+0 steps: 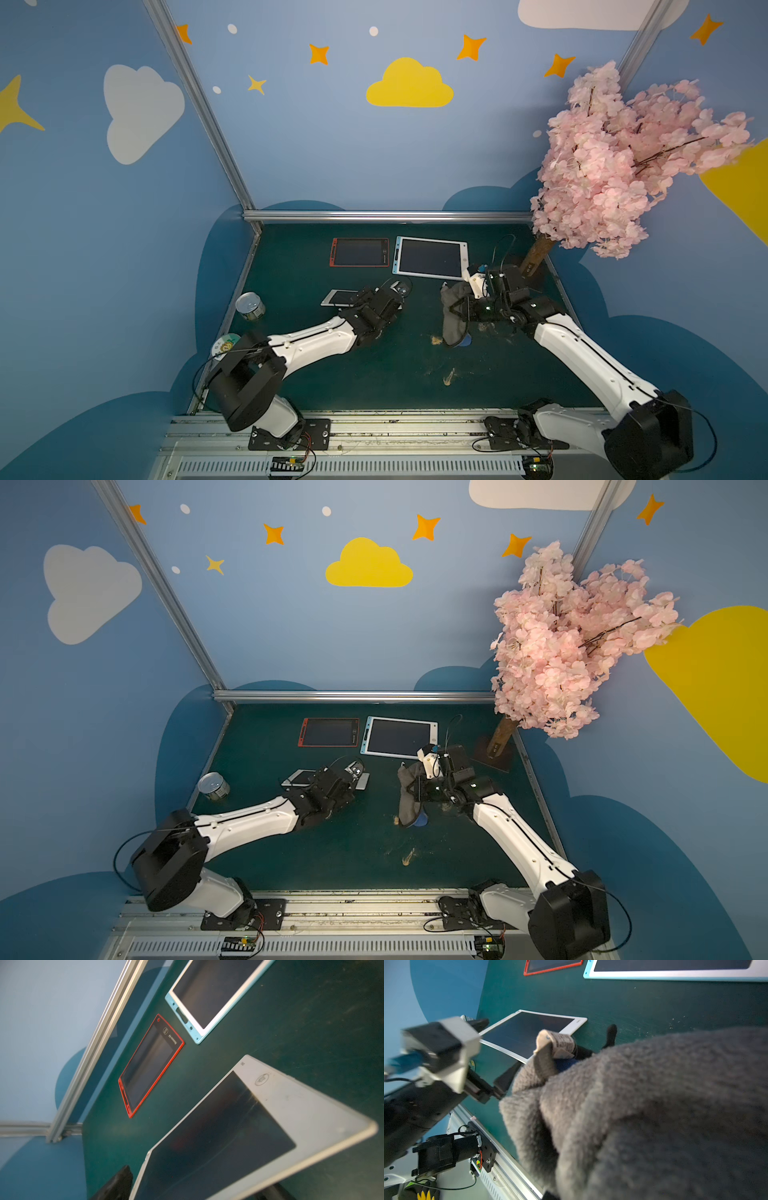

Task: Wipe the drawing tablet
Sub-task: Place the drawing tablet at the center of the board.

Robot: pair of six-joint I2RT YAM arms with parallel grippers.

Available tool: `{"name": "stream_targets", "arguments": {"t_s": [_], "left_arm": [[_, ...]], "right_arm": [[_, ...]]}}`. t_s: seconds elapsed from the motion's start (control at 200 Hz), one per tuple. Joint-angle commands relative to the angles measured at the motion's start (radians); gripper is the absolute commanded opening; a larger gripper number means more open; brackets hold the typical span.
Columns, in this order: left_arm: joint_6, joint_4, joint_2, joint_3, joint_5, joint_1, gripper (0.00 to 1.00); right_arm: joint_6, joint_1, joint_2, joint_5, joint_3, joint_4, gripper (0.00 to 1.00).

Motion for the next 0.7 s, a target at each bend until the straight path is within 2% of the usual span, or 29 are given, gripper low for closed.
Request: {"name": "stream_targets", "arguments": {"t_s": [0.0,0.235,0.325,0.405,0.505,0.656,0.696], "left_arm": [[-0.174,-0.07,-0.055,-0.052,0.191,0.0,0.89],[-0.246,-0.075,-0.091,-0.081,0.246,0.005,0.89],[-0.314,-0.08,-0.132,-0.078,0.334,0.021,0.89],[-0.407,-0.051,-0.187,-0.09,0.45,0.044,0.89],[-0.569,0.036,-0.277,-0.135,0.604,0.067,0.89],[-0.852,0.319,-0.404,-0.257,0.798,0.072,0.88],[-0.888,0.372,-0.417,-0.271,0.837,0.072,0.87]], "right_arm": [[0.008,0.033,0.062,-0.05,0.081,0.024,0.0],[0.008,0.099,0.153,-0.024,0.188,0.006,0.0],[0.004,0.099,0.172,-0.07,0.224,-0.024,0.0],[-0.002,0.099,0.186,-0.11,0.236,-0.031,0.0],[-0.008,0.104,0.188,-0.092,0.226,-0.035,0.0],[0.013,0.122,0.168,-0.072,0.176,0.021,0.0],[0.021,0.135,0.164,-0.072,0.169,0.036,0.0]]}}
